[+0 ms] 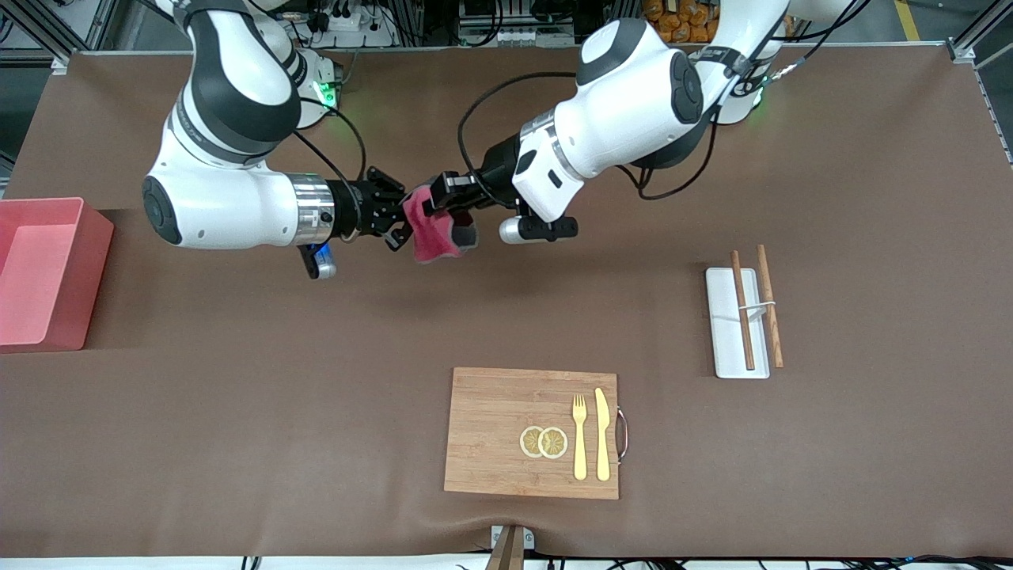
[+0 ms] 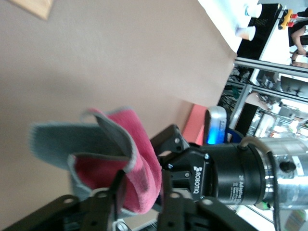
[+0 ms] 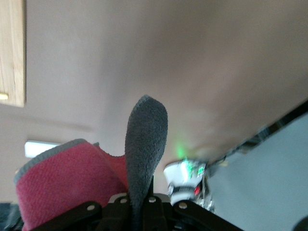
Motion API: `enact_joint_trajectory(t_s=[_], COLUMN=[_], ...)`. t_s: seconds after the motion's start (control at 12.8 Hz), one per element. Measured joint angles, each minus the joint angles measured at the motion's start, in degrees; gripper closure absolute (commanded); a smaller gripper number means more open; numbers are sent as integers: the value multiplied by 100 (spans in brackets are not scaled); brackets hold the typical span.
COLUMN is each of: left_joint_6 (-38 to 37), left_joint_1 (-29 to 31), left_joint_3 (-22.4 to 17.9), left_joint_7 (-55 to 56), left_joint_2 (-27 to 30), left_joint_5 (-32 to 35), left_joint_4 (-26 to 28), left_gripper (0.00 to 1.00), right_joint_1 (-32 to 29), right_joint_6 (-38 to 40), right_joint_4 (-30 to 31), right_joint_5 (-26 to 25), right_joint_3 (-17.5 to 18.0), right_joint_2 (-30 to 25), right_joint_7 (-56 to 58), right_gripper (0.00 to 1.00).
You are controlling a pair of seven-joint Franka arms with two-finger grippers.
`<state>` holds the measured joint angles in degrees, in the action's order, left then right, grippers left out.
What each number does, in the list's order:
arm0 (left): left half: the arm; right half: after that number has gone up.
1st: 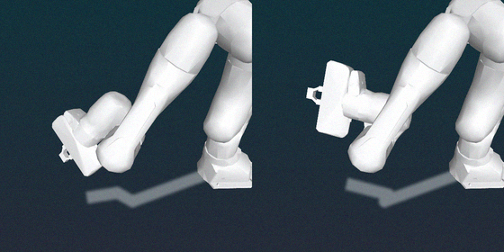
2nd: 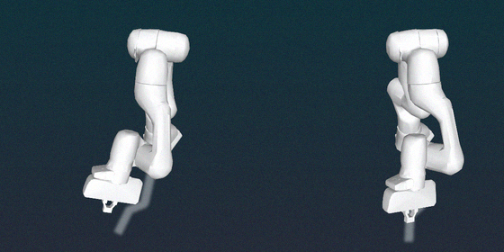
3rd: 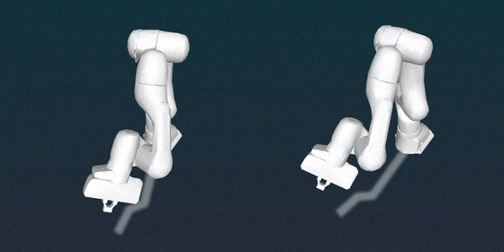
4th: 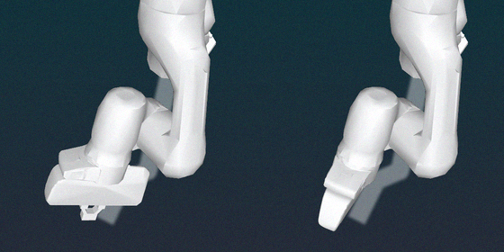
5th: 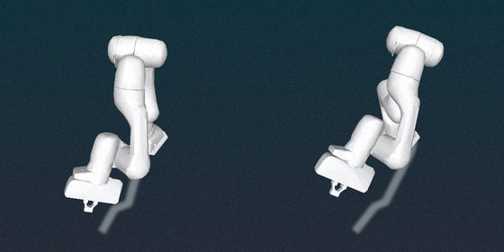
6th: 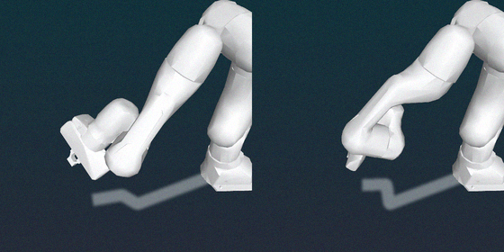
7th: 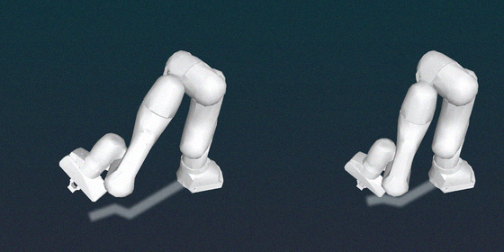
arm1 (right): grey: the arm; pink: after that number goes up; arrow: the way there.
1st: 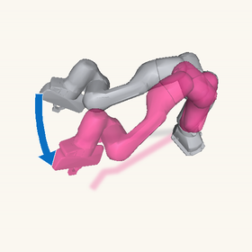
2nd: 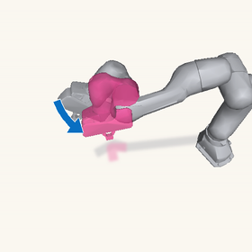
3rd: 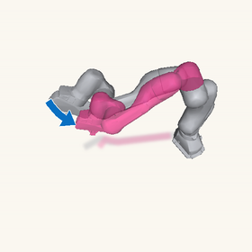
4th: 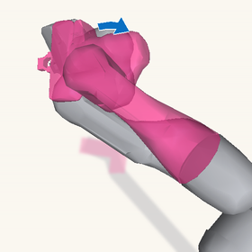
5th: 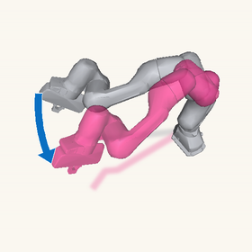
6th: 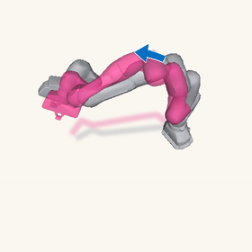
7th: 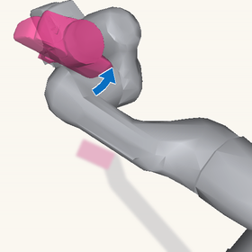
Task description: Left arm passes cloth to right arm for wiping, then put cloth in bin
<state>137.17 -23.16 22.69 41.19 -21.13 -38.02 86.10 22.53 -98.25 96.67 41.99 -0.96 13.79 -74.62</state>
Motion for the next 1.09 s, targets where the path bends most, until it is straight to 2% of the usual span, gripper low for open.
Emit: enact_joint_trajectory(t_s=[0.16,0.39,0.63,0.78,1.02,1.09], left_joint_6=[-142,-1043,-1934,-2312,-2813,-3026], left_joint_1=[178,817,1423,1776,2129,2179], left_joint_3=[-15,-35,-46,-49,-69,-171], left_joint_7=[-4,-28,-36,-97,-559,-810], left_joint_2=[39,245,548,735,905,970], left_joint_5=[422,1513,2484,2793,3237,3376], left_joint_4=[-1,-23,-35,-37,-38,-37], left_gripper=[0,0,0,0,0,0], right_joint_1=[-6,-6,-5,-208,-1433,-2034], right_joint_6=[-97,-706,-2392,-2947,-3087,-3096], right_joint_4=[47,464,1731,2320,2567,2563], right_joint_5=[-1036,-2230,-2435,-2502,-2627,-2878], right_joint_3=[-6,-9,-2,-44,-104,-126], right_joint_2=[11,160,354,387,349,334], right_joint_7=[664,1425,2316,3242,5642,6610], right_gripper=[100,100,100,100,100,100])
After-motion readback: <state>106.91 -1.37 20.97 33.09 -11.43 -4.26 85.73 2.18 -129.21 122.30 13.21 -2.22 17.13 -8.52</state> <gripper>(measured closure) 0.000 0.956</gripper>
